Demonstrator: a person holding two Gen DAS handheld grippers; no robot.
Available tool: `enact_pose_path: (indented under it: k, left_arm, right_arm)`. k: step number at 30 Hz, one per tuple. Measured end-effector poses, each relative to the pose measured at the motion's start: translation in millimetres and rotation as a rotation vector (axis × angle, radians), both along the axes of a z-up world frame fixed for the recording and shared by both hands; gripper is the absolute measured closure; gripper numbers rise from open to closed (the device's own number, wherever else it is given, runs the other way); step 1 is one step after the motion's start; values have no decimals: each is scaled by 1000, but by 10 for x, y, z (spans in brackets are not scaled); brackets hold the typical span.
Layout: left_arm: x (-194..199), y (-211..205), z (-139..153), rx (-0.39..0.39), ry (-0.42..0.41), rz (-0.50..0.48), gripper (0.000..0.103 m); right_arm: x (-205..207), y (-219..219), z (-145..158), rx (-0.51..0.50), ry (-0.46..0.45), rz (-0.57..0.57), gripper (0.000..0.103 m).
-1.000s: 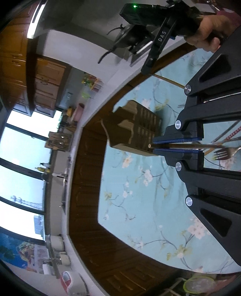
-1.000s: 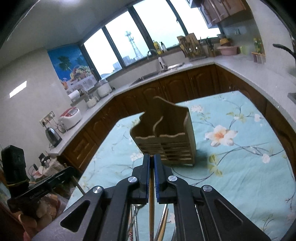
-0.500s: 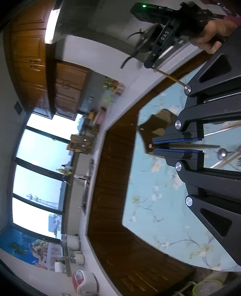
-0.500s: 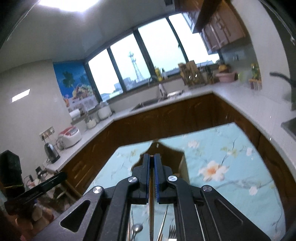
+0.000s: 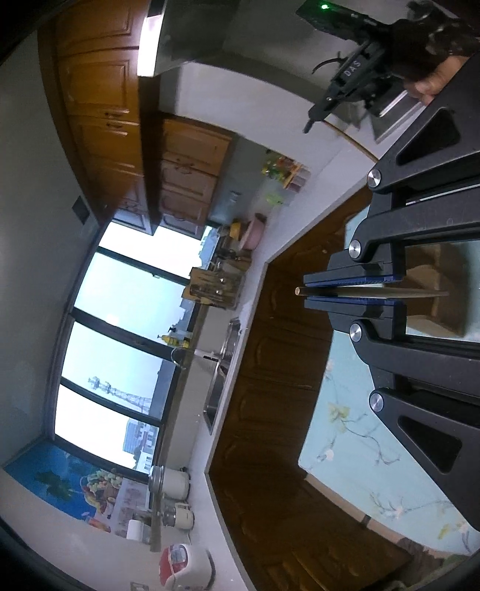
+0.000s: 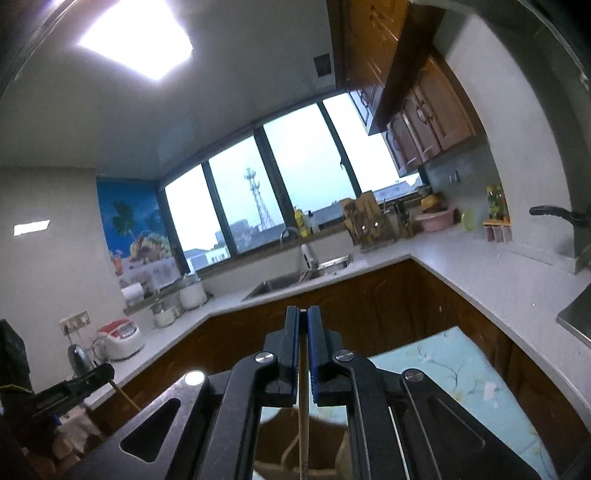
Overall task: Organize utensils
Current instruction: 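Lift both chopsticks and carry them above the wooden utensil holder, then lower the chopsticks into the holder slots and open both tools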
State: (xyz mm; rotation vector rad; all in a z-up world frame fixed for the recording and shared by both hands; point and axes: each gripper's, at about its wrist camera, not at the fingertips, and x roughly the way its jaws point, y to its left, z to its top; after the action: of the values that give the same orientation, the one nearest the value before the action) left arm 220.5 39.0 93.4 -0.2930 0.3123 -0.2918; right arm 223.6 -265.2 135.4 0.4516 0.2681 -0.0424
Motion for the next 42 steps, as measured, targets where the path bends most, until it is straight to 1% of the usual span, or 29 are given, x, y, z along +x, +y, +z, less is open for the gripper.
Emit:
enact_pose_path:
  k: [3,5,6,7,8,10,11,13,16,17,20,24,27,28,30,33,35,36,39,40,41,42]
  left_arm:
    - [175,-43,-170,-14,-3,6,99]
    - [310,-80,-271,-23,5,11,99]
    - [390,-106,-368,-28,15,13,99]
    - [446,-119,-398,-31,23,15,99]
    - [537,-150,-534,-34,41,16,99]
    - [667,-185,-687,-44,65,18,99]
    - [736,-208,-714,-47,76,20,99]
    - [857,-236,-899,-48,102,24,99]
    - [1002,-256,-1051,-47,130,29,99]
    - [1060,-263,-1016,-48,135,28,99]
    - [1200,-310,-1051,-41,149,23,99]
    - [1296,-364,-974,-7,164,10,98]
    - [1254,-387,-844,23,171,0,98]
    - [1299,-420,-853,34,180,-4,98]
    - [1304,-423,-756,41,189,-12,98]
    - [1355,-438,-714,60,203,-5,98]
    - [1358,-433,-662,55,211,-9,97]
    - [1369,-437,-641,60,215,-8,97]
    - [1386,-436,-606,76,223,0,86]
    - [1371,-426,-605,76,223,6,80]
    - [1375,-425,-600,76,223,12,75]
    - [1368,-429,-597,73,223,10,74]
  right_arm:
    - [161,-44,-43,-10,-9,-22,99]
    - [254,-71,-116,-9,-7,-35,99]
    - [293,-86,-167,-6,-5,-39,99]
    - [334,-99,-233,2,-7,-42,99]
    - [371,-104,-302,3,-3,-46,99]
    - [439,-100,-446,11,10,-46,99]
    - [461,-98,-510,12,18,-46,99]
    - [519,-94,-656,13,38,-42,99]
    - [570,-91,-852,22,67,-33,99]
    - [579,-81,-909,23,74,-30,99]
    - [601,-50,-1080,32,95,-14,99]
    - [618,-16,-1238,38,129,1,99]
    - [592,-13,-1249,26,128,-5,98]
    - [581,-32,-1238,30,129,-2,98]
    - [572,-34,-1233,27,136,-1,98]
    - [562,-74,-1232,24,150,-1,97]
    - [575,-105,-1252,33,171,-1,94]
    - [578,-123,-1269,41,178,-1,94]
    - [577,-150,-1309,54,189,-1,94]
    - [577,-153,-1309,57,192,2,94]
    - [576,-146,-1306,56,195,4,94]
    - [579,-145,-1305,57,196,10,94]
